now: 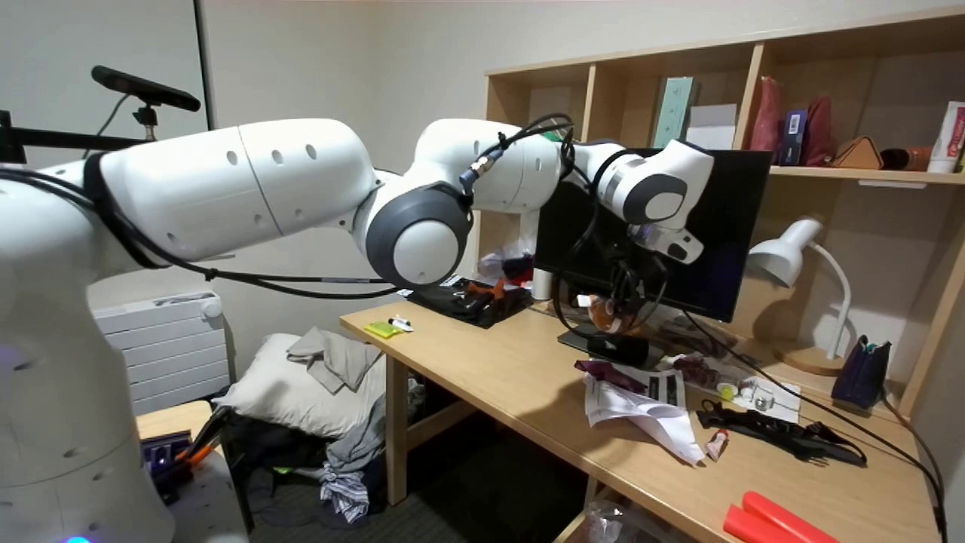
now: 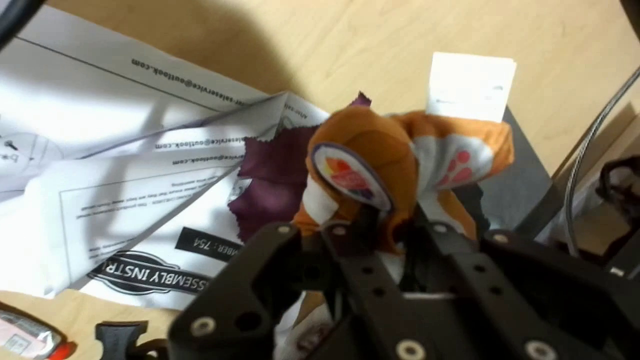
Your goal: Move the white and brown toy to the left side of the desk
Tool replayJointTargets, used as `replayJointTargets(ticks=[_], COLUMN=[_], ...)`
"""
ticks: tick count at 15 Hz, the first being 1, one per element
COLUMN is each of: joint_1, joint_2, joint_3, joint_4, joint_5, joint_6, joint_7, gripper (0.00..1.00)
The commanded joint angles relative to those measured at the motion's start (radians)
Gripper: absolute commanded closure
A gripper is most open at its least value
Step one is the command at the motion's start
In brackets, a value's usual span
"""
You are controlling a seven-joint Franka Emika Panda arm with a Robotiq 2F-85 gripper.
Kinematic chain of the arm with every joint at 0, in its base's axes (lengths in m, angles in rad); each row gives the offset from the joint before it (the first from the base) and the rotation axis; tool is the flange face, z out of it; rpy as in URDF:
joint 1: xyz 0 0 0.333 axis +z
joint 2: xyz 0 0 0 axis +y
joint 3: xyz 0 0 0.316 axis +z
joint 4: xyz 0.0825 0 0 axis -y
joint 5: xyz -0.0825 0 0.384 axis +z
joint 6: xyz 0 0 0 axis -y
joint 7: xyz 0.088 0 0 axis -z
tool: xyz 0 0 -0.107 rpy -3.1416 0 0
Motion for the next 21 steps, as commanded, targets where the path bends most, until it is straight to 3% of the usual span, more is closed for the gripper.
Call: replayJointTargets(ticks=[1, 2, 3, 4, 9, 11, 16, 21], joint_1=[0.043, 0.056, 0.044, 0.053, 0.045, 0.062, 0.224, 0.428], joint_2=[-0.011, -0.011, 0.000, 0.000, 0.002, 0.002, 0.031, 0.072], joint_3=[0.001, 0.001, 0.000, -0.001, -0.002, 0.007, 0.010, -0.001], joint_4=[0.000, 0.000, 0.000, 0.000, 0.000, 0.000, 0.011, 0.018], joint_5=[-0.022, -0.023, -0.004, -0.004, -0.004, -0.003, -0.030, -0.049], joint_6=[-0.068, -0.079, -0.040, -0.041, -0.040, -0.055, -0.114, -0.126], joint_7=[-0.140, -0.179, -0.106, -0.112, -0.111, -0.142, -0.252, -0.306], gripper=[0.92, 0.92, 0.92, 0.89, 0.89, 0.92, 0.92, 0.92])
